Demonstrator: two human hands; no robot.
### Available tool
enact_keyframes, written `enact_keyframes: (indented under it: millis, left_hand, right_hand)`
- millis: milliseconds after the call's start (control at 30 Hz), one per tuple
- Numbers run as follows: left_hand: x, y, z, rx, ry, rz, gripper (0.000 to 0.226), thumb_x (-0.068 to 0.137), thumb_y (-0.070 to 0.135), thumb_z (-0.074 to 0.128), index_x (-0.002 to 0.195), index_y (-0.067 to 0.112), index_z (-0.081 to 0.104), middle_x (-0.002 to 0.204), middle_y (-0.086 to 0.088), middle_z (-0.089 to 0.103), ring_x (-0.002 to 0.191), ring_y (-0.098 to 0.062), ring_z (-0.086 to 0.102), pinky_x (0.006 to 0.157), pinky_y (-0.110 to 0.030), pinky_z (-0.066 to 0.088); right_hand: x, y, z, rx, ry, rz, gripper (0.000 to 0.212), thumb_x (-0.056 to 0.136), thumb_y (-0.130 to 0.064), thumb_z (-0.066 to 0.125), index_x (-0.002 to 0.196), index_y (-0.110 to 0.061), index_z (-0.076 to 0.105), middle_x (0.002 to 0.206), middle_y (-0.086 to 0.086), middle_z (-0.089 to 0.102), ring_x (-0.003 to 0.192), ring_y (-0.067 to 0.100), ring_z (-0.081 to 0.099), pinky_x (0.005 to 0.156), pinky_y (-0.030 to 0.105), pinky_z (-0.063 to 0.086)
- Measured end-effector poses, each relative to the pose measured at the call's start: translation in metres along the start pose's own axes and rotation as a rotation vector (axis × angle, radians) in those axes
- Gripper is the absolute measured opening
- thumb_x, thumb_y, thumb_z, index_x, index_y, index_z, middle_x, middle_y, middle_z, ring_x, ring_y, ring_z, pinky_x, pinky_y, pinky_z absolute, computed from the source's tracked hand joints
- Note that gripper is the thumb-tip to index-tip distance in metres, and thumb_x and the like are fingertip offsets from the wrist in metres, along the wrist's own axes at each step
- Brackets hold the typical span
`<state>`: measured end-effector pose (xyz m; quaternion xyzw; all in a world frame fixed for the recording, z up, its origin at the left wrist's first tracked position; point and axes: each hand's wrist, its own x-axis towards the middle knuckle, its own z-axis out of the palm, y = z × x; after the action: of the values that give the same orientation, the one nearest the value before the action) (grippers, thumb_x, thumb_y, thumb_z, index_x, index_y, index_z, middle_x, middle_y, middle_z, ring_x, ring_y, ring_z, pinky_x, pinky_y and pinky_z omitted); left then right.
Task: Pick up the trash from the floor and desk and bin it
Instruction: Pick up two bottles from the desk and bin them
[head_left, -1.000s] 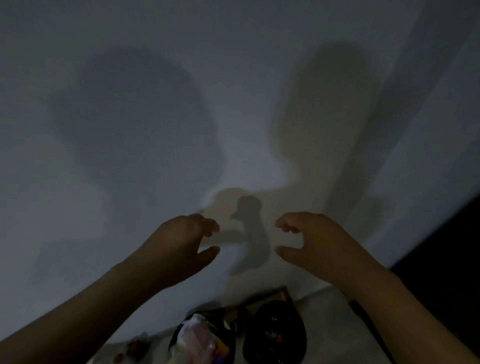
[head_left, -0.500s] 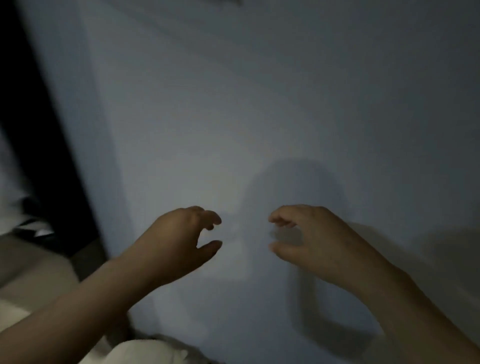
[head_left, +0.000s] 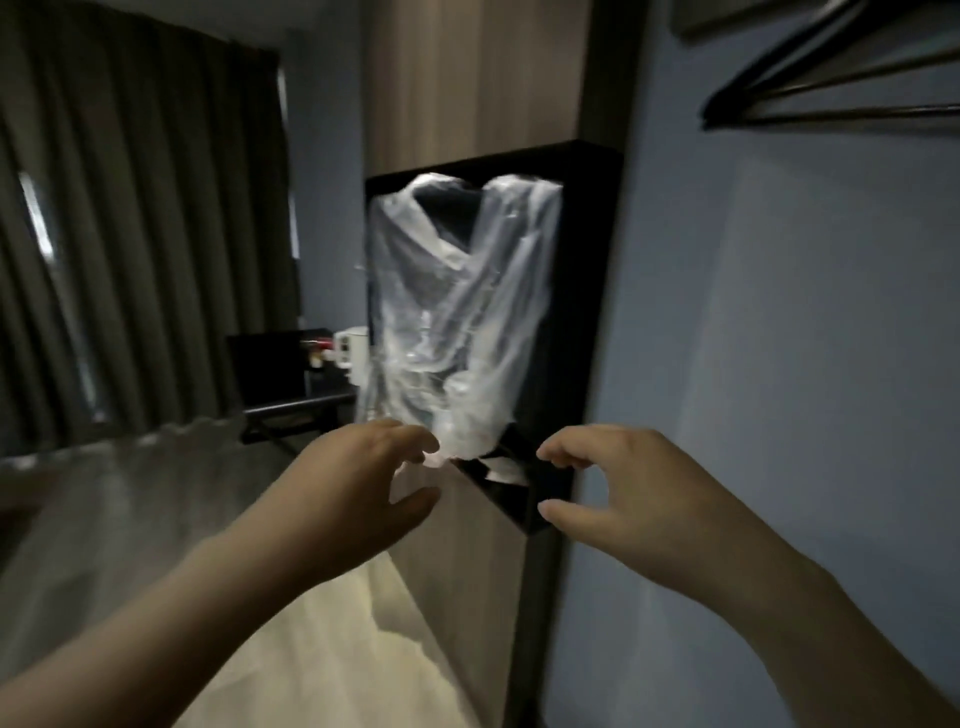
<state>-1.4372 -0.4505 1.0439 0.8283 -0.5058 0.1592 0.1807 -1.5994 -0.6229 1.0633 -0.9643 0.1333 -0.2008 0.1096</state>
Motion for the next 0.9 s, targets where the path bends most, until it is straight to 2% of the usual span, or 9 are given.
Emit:
enact_keyframes:
  millis: [133,233,333,433,633,767,900]
  left_hand:
    - [-0.036,-0.078,-0.033,0.058,0.028,-0.106,0.034,0.082,0.046,0.062,0.115,0.037,0.059,0.108,0.018,0.06,0.098,-0.002,0.058,0.084,-0.021,0.048]
    - [-0.058,-0.124,-0.049,0.077,0.045,-0.19,0.039,0.083,0.047,0.06,0.121,0.036,0.056,0.111,0.016,0.059,0.099,-0.002,0.057,0.085,-0.023,0.05]
    - [-0.074,-0.165,-0.061,0.072,0.074,-0.262,0.036,0.083,0.046,0.061,0.117,0.034,0.059,0.108,0.014,0.06,0.097,-0.004,0.057,0.085,-0.025,0.048]
    - [-0.083,-0.204,-0.066,0.107,0.079,-0.322,0.038,0.084,0.048,0.059,0.12,0.035,0.056,0.111,0.016,0.059,0.101,-0.001,0.055,0.086,-0.019,0.046]
    - [-0.081,-0.281,-0.064,0.161,0.074,-0.423,0.041,0.085,0.051,0.055,0.124,0.037,0.052,0.114,0.018,0.056,0.102,0.002,0.054,0.084,-0.015,0.046]
    - [-0.056,-0.338,-0.057,0.186,0.076,-0.457,0.041,0.085,0.05,0.056,0.123,0.033,0.055,0.112,0.016,0.058,0.102,-0.001,0.055,0.086,-0.02,0.048]
    - [-0.021,-0.395,-0.052,0.219,0.071,-0.47,0.043,0.086,0.051,0.055,0.124,0.033,0.054,0.112,0.016,0.058,0.101,-0.001,0.056,0.088,-0.022,0.048]
  right_hand:
    - [0.054,-0.07,0.04,0.039,-0.033,-0.11,0.038,0.08,-0.041,0.067,0.116,-0.033,0.06,0.114,-0.019,0.059,0.105,-0.002,0.055,0.091,0.023,0.046]
    - [0.089,-0.113,0.067,0.043,-0.053,-0.195,0.036,0.079,-0.039,0.068,0.114,-0.031,0.061,0.113,-0.018,0.061,0.105,-0.001,0.055,0.092,0.024,0.046]
    - [0.122,-0.148,0.092,0.047,-0.076,-0.271,0.035,0.078,-0.038,0.068,0.112,-0.033,0.062,0.11,-0.02,0.061,0.103,-0.003,0.054,0.09,0.023,0.046]
    - [0.157,-0.177,0.116,0.027,-0.101,-0.356,0.037,0.077,-0.042,0.065,0.113,-0.034,0.06,0.111,-0.02,0.06,0.104,-0.001,0.054,0.091,0.023,0.045]
    - [0.23,-0.212,0.169,0.023,-0.147,-0.473,0.043,0.079,-0.048,0.062,0.12,-0.036,0.056,0.114,-0.021,0.057,0.105,-0.001,0.052,0.092,0.023,0.046]
    - [0.292,-0.224,0.204,0.061,-0.163,-0.502,0.044,0.08,-0.047,0.06,0.123,-0.036,0.054,0.117,-0.021,0.056,0.108,-0.001,0.051,0.093,0.024,0.046]
    - [0.356,-0.231,0.231,0.101,-0.169,-0.498,0.041,0.079,-0.047,0.062,0.118,-0.037,0.055,0.112,-0.023,0.056,0.103,-0.002,0.052,0.09,0.023,0.047]
